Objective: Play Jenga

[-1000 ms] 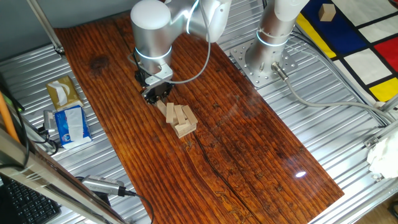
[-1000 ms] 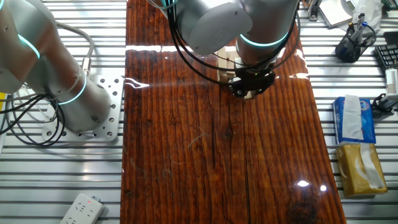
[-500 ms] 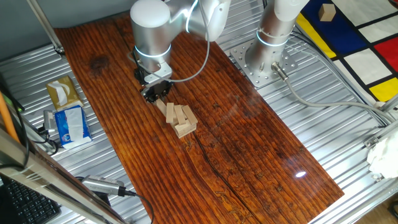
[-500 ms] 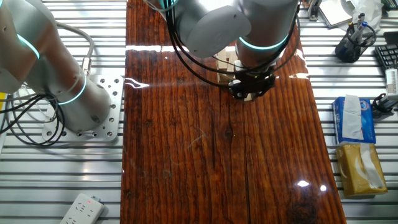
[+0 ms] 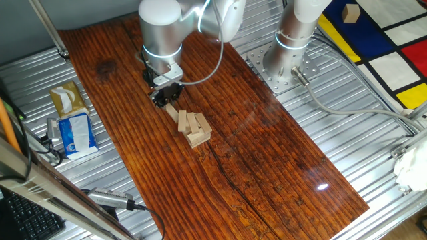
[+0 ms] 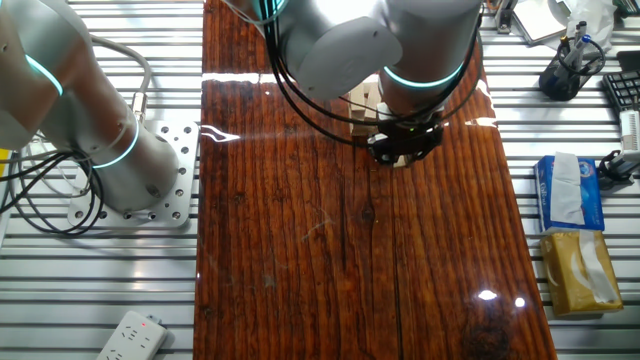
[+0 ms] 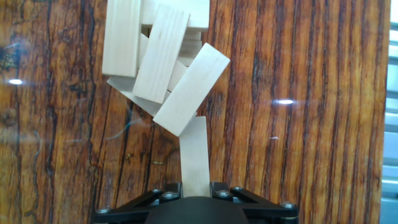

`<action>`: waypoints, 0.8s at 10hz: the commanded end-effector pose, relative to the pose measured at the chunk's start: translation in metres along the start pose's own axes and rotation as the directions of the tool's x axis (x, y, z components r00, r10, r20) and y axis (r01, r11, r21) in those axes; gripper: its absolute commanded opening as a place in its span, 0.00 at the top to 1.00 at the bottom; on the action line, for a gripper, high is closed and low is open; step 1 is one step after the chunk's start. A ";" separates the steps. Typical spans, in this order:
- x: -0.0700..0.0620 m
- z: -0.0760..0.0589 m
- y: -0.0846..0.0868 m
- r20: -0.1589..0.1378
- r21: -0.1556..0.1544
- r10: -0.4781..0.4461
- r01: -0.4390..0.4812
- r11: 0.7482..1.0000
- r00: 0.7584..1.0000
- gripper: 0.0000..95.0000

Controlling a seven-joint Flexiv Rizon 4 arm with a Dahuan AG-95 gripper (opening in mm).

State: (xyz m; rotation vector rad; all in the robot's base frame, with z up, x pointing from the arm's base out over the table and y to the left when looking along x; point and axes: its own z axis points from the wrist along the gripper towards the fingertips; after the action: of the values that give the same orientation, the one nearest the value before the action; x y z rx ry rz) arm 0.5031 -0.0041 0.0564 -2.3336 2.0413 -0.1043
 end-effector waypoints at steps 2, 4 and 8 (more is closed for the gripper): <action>0.008 -0.002 -0.001 -0.007 0.011 0.002 -0.001 1.000 1.000 1.00; 0.012 -0.001 -0.003 -0.007 0.013 -0.001 0.001 1.000 1.000 1.00; 0.016 -0.001 -0.004 -0.010 0.016 -0.006 0.006 1.000 1.000 1.00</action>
State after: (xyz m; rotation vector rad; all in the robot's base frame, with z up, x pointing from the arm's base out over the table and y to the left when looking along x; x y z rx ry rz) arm 0.5094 -0.0190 0.0580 -2.3337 2.0302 -0.1338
